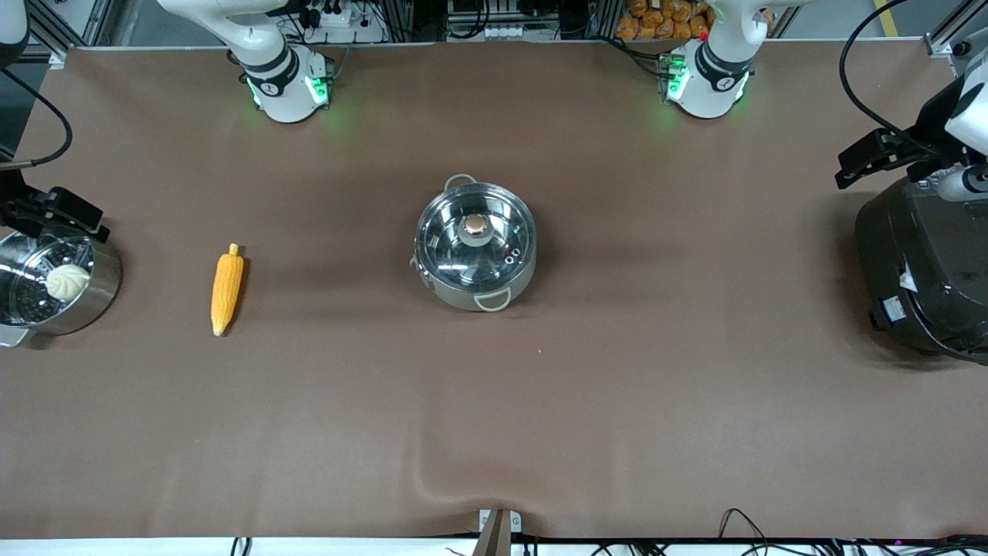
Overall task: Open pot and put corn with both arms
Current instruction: 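Move the left gripper toward the glass lid while the right gripper reaches the corn, then grasp the lid knob with the left gripper while the right gripper grasps the corn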
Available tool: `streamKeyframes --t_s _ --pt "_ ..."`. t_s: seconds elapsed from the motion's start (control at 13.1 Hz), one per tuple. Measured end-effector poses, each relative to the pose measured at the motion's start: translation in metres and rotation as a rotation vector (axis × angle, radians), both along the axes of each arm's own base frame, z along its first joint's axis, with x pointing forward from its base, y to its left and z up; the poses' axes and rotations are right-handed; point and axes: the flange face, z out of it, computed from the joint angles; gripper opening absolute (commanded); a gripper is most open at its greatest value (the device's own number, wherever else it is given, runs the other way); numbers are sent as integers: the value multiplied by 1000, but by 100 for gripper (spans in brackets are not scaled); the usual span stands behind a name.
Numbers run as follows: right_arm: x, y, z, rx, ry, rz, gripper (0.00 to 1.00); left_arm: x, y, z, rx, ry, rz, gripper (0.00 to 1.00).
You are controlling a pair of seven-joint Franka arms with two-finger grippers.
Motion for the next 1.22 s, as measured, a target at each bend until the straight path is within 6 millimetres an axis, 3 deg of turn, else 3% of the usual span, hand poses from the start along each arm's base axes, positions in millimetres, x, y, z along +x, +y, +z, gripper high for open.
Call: streamKeyframes --t_s 0.46,0.61,0.69,0.84,1.07,1.22 --pt "0 2 -1 -1 4 4 100 3 5 -4 0 8 9 100" --pt "0 2 -5 -1 11 5 100 5 -6 -9 -1 17 -10 100" --pt "1 2 -11 -2 14 12 100 5 -23 -12 0 22 -17 100" --pt "7 1 -24 -9 -1 46 100 1 -78 -22 6 41 -12 100" --pt "13 -1 -49 -15 5 84 100 -13 -186 -55 10 71 -13 100" --pt "20 -2 -81 -20 4 120 100 -32 -259 -79 15 81 25 100"
